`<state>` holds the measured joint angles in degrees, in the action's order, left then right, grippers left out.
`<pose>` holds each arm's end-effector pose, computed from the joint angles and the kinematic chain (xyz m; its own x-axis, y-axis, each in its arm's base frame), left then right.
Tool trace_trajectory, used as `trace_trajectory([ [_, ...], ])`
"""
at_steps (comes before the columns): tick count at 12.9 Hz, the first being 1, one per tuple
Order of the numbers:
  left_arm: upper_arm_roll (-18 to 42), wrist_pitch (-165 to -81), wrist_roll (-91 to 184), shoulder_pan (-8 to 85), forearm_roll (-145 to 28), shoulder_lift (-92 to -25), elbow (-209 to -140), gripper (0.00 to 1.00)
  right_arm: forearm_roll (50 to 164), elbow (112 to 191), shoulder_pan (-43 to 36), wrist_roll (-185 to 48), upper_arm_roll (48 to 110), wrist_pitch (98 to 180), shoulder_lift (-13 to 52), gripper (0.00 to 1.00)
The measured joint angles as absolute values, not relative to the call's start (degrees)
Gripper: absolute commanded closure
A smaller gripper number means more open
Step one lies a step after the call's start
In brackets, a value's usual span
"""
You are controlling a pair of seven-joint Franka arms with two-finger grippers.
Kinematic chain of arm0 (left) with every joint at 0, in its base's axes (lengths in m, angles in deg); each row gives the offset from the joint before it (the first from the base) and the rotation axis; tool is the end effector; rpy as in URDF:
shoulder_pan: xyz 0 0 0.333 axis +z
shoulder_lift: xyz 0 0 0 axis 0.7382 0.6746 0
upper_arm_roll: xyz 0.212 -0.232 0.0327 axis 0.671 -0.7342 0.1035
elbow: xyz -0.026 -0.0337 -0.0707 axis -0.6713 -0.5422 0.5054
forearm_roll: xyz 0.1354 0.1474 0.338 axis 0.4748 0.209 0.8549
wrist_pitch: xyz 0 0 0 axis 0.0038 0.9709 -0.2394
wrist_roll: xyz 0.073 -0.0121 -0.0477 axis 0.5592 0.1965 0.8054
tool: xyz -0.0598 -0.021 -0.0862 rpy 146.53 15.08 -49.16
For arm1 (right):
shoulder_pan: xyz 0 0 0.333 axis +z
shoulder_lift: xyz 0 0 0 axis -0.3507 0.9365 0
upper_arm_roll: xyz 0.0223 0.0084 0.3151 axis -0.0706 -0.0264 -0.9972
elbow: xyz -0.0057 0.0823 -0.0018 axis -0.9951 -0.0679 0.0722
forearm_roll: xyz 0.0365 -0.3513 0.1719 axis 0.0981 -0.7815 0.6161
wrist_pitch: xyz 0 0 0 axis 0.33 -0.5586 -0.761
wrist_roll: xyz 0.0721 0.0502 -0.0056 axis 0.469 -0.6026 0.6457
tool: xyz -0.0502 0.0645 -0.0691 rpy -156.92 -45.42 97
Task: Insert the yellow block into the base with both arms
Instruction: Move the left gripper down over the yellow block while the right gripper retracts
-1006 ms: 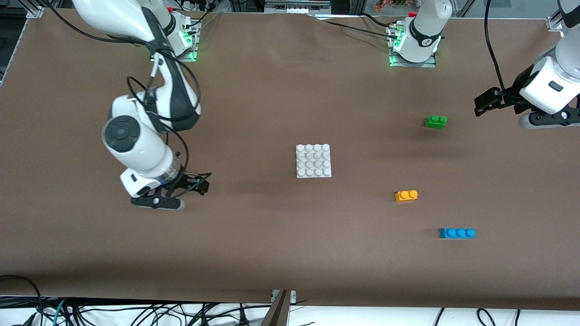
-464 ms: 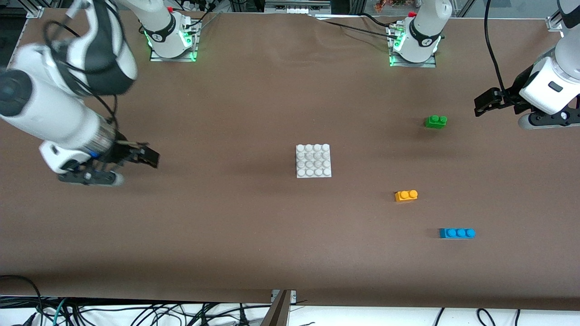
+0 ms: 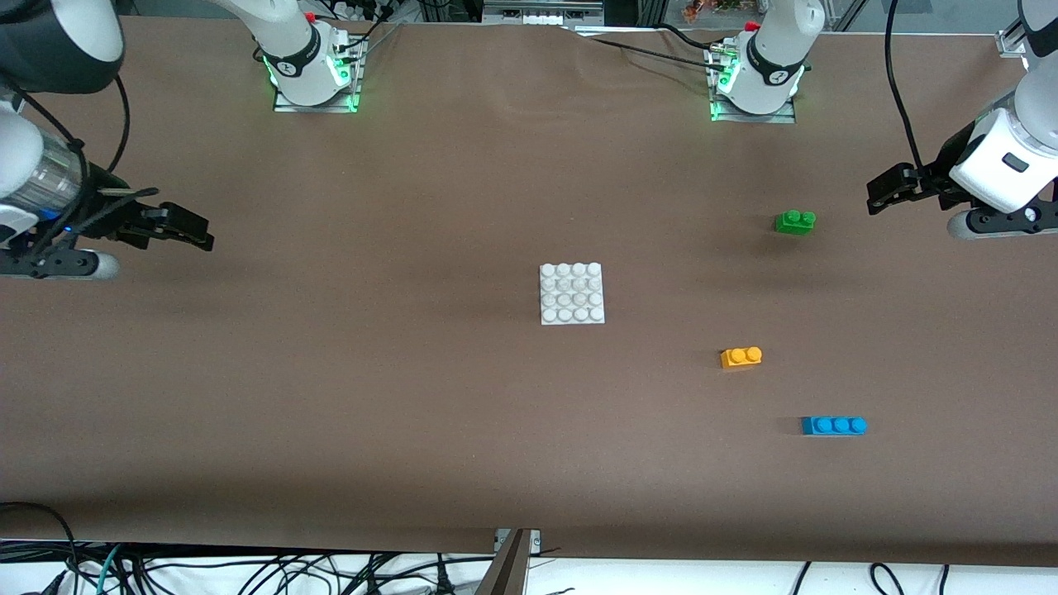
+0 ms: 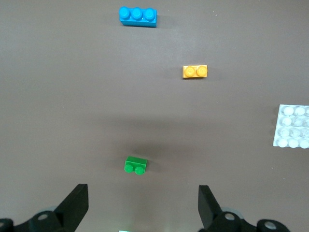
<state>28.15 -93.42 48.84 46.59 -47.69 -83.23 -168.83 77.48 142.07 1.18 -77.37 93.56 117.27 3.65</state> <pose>0.5507 -0.0290 0.5845 0.9896 0.0943 -0.1088 0.0896 -0.9949 -0.0472 0.5952 0.0427 0.5626 0.9973 -0.0454 -0.0585 -0.0501 -0.9954 -0.0817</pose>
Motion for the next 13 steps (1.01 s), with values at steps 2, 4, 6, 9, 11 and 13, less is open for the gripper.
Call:
trace_trajectory([
  [2,28.2,-93.4,48.8,46.6,-47.7,-83.0,-168.8,0.0,76.4,143.3,-3.7,-77.1,88.8,117.3,2.5,0.0],
  [4,28.2,-93.6,48.8,46.7,-47.7,-82.6,-168.8,0.0,75.2,144.8,-7.1,-77.1,85.0,117.3,1.1,0.0],
  [6,28.3,-94.3,48.8,47.3,-47.7,-82.1,-168.8,0.0,74.8,146.6,-9.8,-77.1,81.7,117.4,-0.3,0.0],
  [9,28.3,-95.4,48.8,47.9,-47.8,-80.1,-169.1,0.0,74.6,147.2,-10.9,-77.1,80.5,117.6,-0.9,0.0],
  [11,27.9,-98.7,48.8,47.6,-48.0,-77.5,-169.6,0.0,74.6,147.2,-11.0,-77.0,80.5,117.8,-0.9,0.0],
  [13,27.1,-103.8,48.8,47.1,-48.0,-73.5,-170.0,0.0,74.6,147.4,-11.0,-76.9,80.2,118.2,-0.8,0.0],
])
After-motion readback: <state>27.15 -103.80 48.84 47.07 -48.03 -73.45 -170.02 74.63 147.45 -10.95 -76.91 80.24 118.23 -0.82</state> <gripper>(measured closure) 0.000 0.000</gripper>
